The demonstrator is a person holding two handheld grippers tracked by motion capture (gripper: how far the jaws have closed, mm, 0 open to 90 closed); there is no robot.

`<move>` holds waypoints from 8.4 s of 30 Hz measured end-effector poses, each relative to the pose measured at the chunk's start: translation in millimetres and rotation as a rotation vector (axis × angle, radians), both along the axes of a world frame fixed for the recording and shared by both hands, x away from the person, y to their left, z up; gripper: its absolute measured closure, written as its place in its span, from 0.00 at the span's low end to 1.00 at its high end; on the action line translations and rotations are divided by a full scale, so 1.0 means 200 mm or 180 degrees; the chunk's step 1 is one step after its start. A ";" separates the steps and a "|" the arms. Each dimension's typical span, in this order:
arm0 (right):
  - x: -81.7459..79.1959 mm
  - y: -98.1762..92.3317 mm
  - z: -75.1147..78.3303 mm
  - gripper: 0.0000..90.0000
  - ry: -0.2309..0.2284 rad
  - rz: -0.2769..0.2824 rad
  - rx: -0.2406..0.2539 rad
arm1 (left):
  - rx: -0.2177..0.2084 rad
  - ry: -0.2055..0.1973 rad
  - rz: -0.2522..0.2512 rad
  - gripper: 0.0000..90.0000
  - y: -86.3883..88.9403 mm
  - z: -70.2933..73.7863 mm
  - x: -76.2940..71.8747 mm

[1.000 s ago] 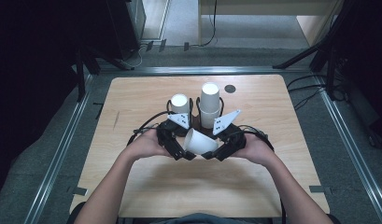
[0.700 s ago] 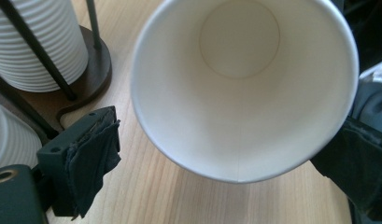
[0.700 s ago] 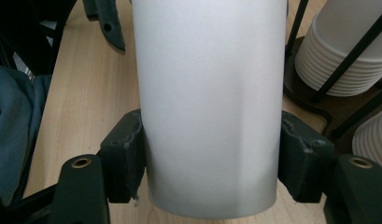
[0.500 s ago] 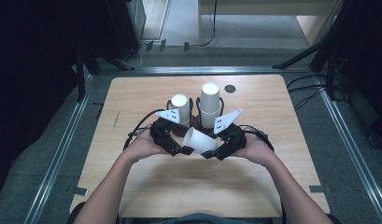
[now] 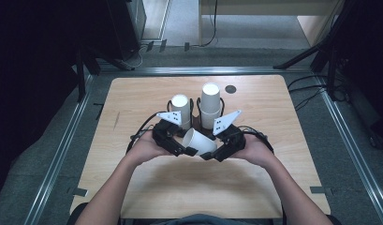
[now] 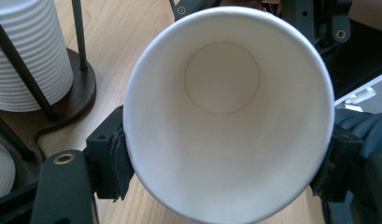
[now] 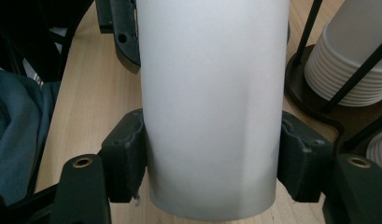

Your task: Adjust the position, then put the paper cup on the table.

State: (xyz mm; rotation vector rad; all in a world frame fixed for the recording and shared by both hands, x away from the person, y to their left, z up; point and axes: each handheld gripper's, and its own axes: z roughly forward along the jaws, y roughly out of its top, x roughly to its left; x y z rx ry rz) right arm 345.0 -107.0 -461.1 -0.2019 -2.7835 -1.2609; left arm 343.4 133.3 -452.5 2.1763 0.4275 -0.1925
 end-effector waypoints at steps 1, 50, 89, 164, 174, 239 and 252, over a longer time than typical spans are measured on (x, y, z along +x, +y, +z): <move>0.00 0.00 0.00 0.38 0.0002 0.0004 0.0006 | 0.0003 0.0008 -0.0003 0.27 0.00 0.00 0.00; -0.02 0.08 -0.08 0.37 0.0064 -0.0020 -0.0183 | 0.1209 -0.0348 -0.0414 0.28 -0.16 0.11 0.00; 0.03 -0.01 -0.03 0.36 0.0085 -0.0194 0.0115 | 0.0064 -0.0155 0.0273 0.15 -0.04 0.04 0.01; 0.02 -0.15 -0.04 0.28 0.0104 -0.0679 0.0210 | 0.0157 -0.0266 0.0354 0.36 0.10 0.12 0.01; 0.03 -0.18 -0.03 0.28 0.0108 -0.0782 0.0212 | 0.0262 -0.0290 0.0433 0.35 0.18 0.11 0.01; 0.11 -0.36 0.00 0.26 -0.0065 -0.1155 0.0184 | 0.0543 -0.0122 0.1621 0.34 0.74 0.03 0.15; 0.11 -0.36 -0.02 0.26 -0.0046 -0.1176 0.0161 | 0.0728 -0.0054 0.1989 0.33 0.80 -0.03 0.24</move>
